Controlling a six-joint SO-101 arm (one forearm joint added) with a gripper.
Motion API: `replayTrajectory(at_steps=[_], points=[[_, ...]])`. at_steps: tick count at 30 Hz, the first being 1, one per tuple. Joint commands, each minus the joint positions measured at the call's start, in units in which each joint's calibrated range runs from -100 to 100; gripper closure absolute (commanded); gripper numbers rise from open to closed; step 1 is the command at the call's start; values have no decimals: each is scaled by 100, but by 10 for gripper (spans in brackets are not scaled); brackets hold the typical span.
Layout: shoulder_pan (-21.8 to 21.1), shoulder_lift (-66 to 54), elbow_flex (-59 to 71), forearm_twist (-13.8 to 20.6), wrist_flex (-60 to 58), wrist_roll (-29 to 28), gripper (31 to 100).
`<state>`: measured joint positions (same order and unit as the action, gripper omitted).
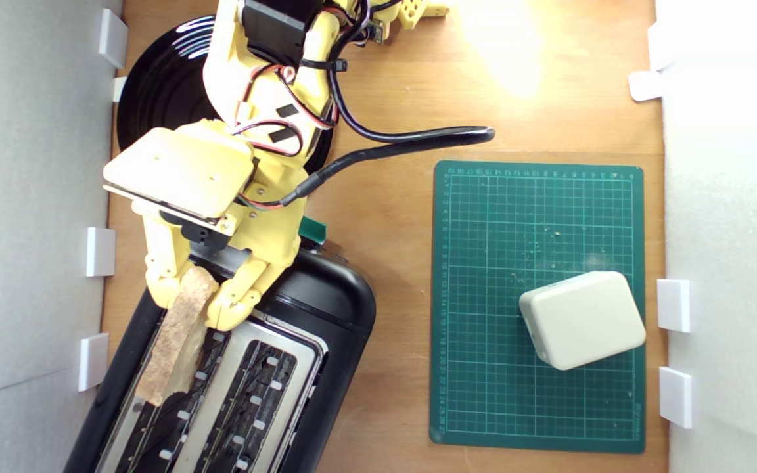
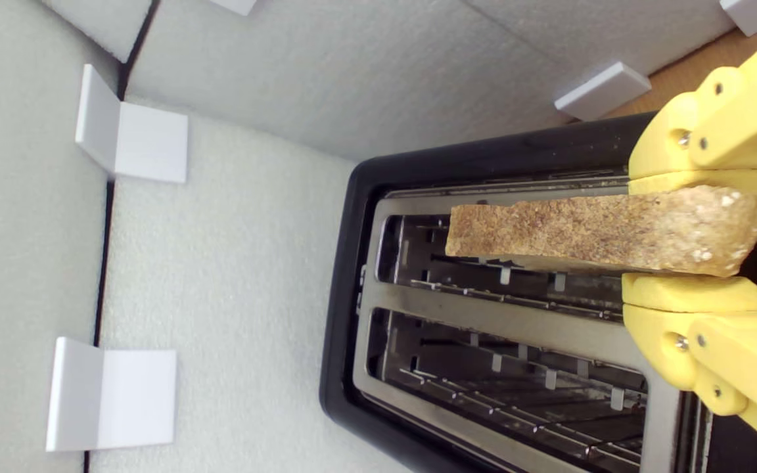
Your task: Pick bread and place in toaster
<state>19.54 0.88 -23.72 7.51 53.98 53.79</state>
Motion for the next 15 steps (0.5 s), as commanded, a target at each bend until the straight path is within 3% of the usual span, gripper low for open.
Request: replayTrajectory(at_steps=[1,15], points=[[-61,-55,-229,-16,-83,-14,705],[-85,619,-765,-25,-83,-14,701]])
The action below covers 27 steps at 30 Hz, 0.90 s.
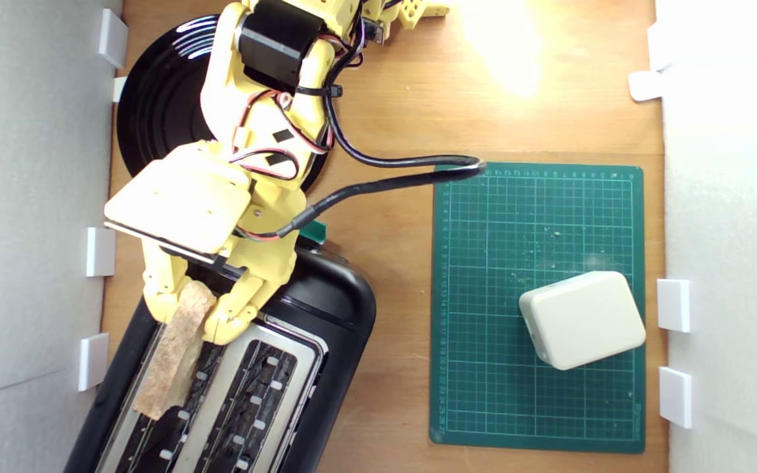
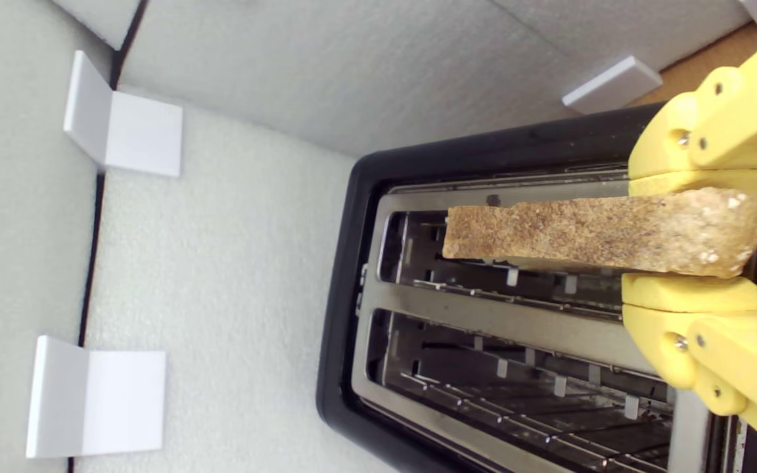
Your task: Pick bread and place in toaster
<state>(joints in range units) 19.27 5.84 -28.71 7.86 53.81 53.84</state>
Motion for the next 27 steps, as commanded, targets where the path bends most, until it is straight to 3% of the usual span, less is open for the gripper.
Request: replayTrajectory(at_steps=[1,11,18,27], points=[[-106,173,-266,-61,-66,-19,701],[-186,248,-247,-61,-49,-14,690],[-170,232,-257,-297,-49,2,483],[-178,182,-266,-306,-57,-14,464]])
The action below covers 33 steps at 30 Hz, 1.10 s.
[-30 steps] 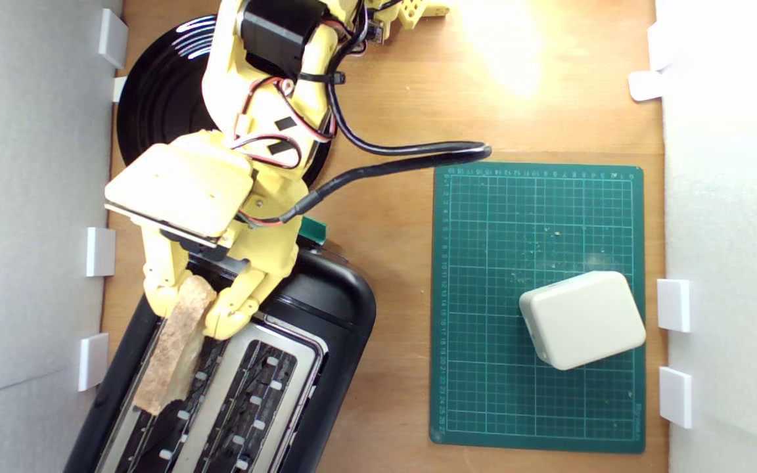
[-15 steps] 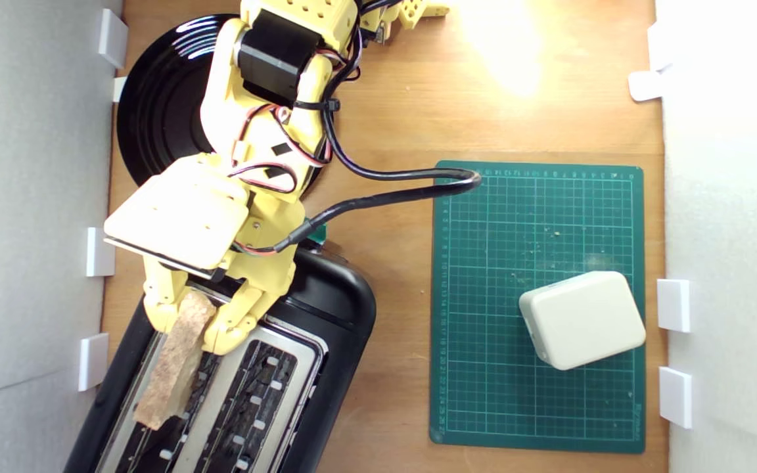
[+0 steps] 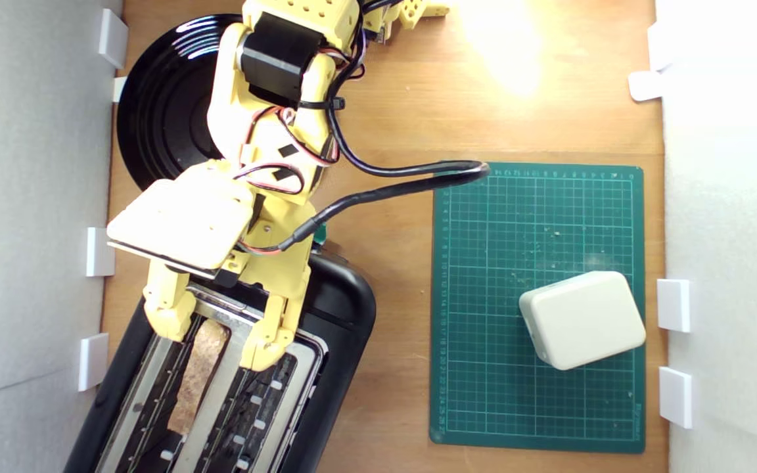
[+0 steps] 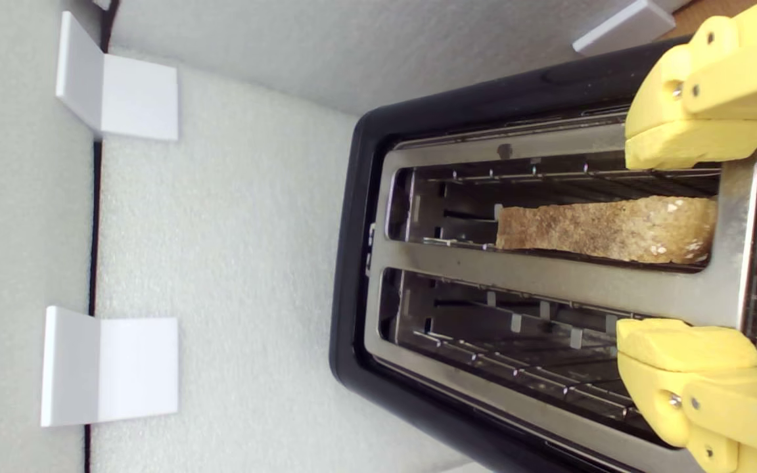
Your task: Pick bread and place in toaster
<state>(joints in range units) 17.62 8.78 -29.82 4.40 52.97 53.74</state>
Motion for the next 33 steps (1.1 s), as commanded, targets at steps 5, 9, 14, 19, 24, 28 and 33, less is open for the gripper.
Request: replayTrajectory(at_steps=[5,9,14,19,24,28,33], points=[[-5,-1111,-127,32,19,17,465],[-5,-1843,-91,23,19,-4,466],[-279,-2508,-73,-558,36,-108,466],[-988,-2858,-9,-639,36,-773,466],[-1665,-2958,81,-612,36,-1322,471],[-2125,-2974,90,-576,36,-1735,539],[-2536,-2974,227,-594,36,-2222,587]])
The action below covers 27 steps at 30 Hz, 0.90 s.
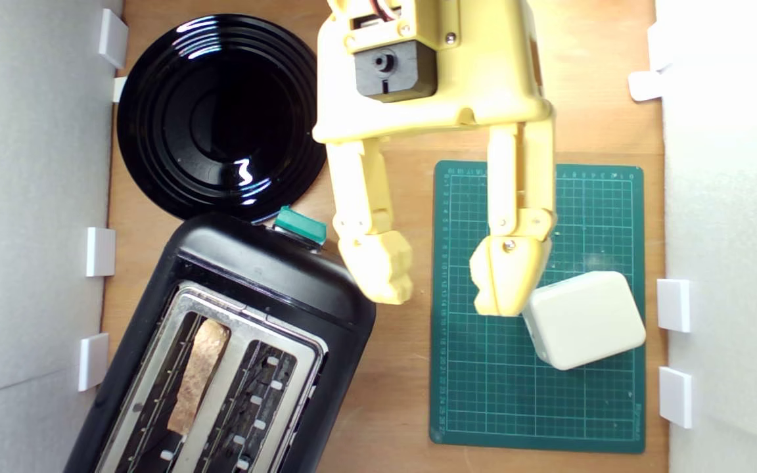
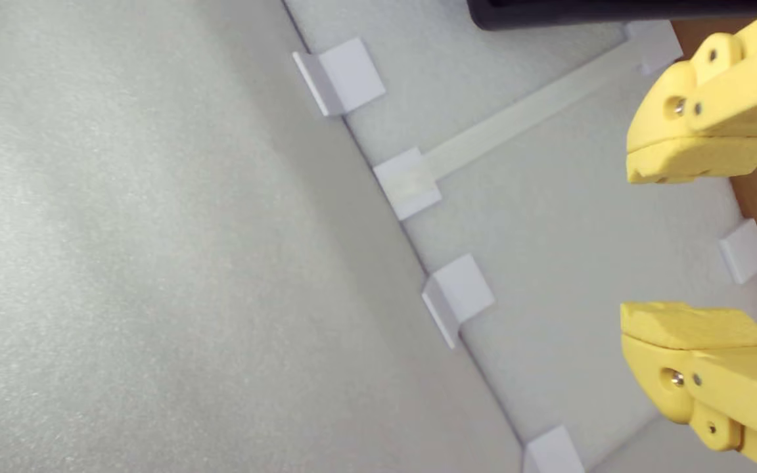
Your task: Pick bread and place in toaster
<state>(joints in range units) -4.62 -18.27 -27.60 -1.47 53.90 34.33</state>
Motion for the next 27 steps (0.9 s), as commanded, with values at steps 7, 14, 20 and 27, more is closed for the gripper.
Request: replayTrajectory(at_steps=[7,14,20,27], points=[[-795,-286,531,11,-57,-1092,684],[-1262,-935,1793,-44,-66,-1704,757],[-1431,-1434,2756,-62,-74,-2065,782],[-1536,-2058,3845,-162,-74,-2180,827]])
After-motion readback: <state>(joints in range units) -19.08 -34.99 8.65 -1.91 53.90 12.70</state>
